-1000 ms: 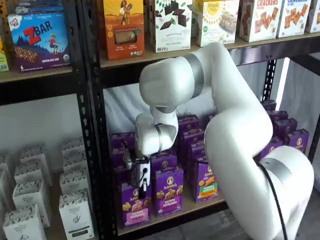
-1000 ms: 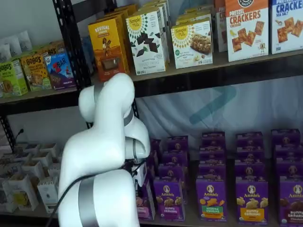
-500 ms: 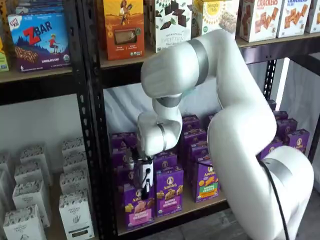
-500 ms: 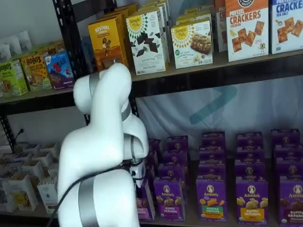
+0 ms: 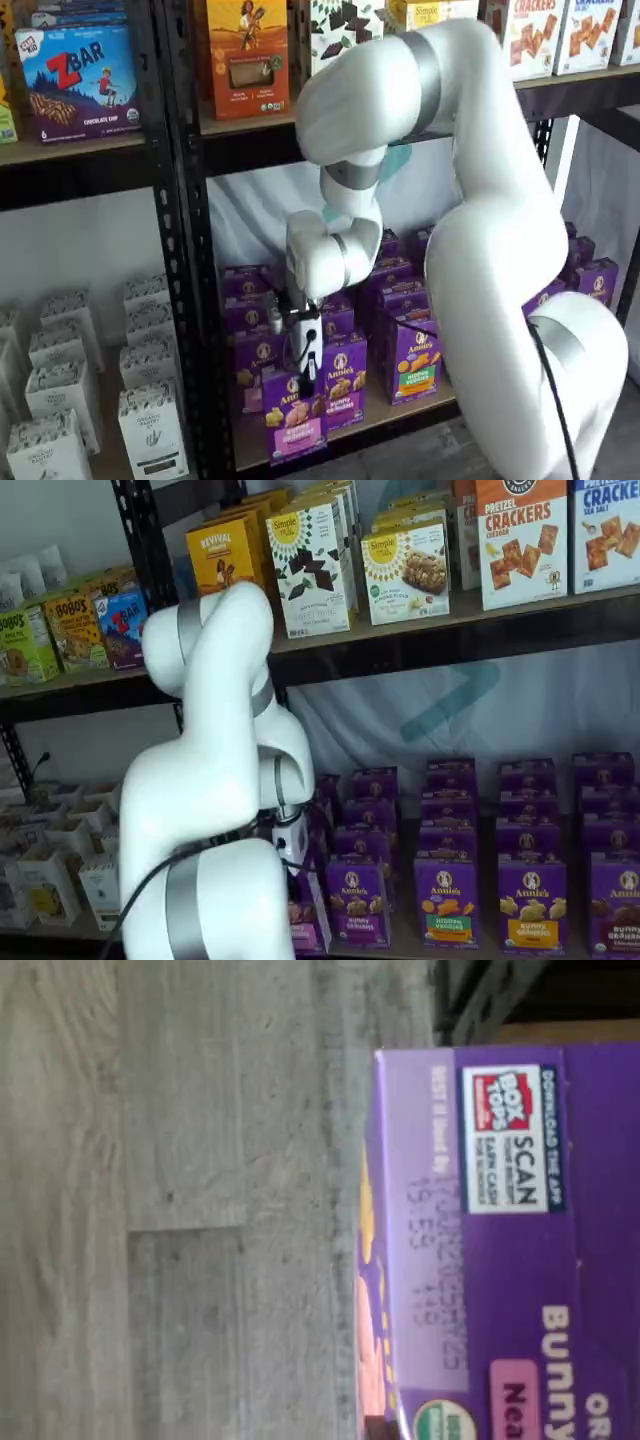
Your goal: Pick up the purple box with a pink patch in the middle, on the bottom shelf, the first box from the left
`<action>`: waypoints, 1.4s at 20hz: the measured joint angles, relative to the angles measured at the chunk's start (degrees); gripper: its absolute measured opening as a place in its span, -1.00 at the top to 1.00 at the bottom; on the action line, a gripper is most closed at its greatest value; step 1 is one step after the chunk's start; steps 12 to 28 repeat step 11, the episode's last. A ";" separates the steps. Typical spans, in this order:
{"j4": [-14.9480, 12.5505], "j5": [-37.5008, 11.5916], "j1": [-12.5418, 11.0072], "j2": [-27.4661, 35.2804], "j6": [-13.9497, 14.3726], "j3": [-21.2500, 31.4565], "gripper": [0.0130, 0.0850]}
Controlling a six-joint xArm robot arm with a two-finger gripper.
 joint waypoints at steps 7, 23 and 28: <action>-1.78 0.36 -1.17 -8.49 0.50 8.95 0.56; -1.94 1.08 -1.88 -12.00 -0.05 12.21 0.56; -1.94 1.08 -1.88 -12.00 -0.05 12.21 0.56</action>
